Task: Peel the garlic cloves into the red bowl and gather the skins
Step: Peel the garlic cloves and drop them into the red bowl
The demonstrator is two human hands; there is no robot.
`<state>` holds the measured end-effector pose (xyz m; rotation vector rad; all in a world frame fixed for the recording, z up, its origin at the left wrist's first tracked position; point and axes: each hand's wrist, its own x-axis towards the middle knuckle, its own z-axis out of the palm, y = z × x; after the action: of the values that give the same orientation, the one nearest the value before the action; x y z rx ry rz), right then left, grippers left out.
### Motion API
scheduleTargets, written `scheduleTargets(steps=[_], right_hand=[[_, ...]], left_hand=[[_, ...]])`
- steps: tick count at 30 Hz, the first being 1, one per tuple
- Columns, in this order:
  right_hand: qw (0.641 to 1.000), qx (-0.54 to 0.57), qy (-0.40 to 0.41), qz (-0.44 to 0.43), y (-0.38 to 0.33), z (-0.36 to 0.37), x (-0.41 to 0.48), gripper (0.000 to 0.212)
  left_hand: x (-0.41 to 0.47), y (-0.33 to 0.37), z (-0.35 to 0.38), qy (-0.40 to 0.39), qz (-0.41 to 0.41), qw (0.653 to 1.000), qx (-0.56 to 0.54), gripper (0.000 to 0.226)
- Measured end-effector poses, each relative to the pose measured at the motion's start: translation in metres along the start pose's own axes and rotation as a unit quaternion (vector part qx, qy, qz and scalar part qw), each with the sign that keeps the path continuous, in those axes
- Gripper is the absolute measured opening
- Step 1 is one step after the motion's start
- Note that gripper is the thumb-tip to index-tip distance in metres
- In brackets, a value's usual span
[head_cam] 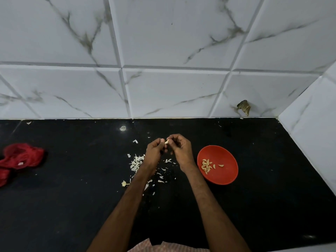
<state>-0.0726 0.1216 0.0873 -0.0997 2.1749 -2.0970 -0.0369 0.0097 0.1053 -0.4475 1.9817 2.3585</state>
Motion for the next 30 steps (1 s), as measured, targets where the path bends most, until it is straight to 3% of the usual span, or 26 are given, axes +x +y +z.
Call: scheduleTargets(steps=[5,12,18,22,30], right_hand=[[1.000,0.027,0.000,-0.005,-0.001,0.001,0.001,0.013],[0.993,-0.097,-0.019,-0.060,-0.005,0.000,0.001,0.023],[0.999,-0.023,0.040,-0.016,-0.005,0.003,0.001,0.016],[0.999,0.011,0.032,-0.004,-0.011,0.005,0.001,0.004],[0.996,-0.052,0.036,-0.058,-0.006,0.006,0.000,0.011]], left_hand=[[0.003,-0.002,-0.002,-0.006,0.034,0.999,0.027,0.031],[0.007,-0.005,-0.006,0.011,-0.002,1.000,-0.013,0.031],[0.013,-0.011,-0.005,-0.001,0.040,0.998,0.051,0.031],[0.019,-0.019,-0.010,0.013,0.058,0.995,0.078,0.034],[0.014,-0.013,-0.005,0.032,0.033,0.999,0.022,0.033]])
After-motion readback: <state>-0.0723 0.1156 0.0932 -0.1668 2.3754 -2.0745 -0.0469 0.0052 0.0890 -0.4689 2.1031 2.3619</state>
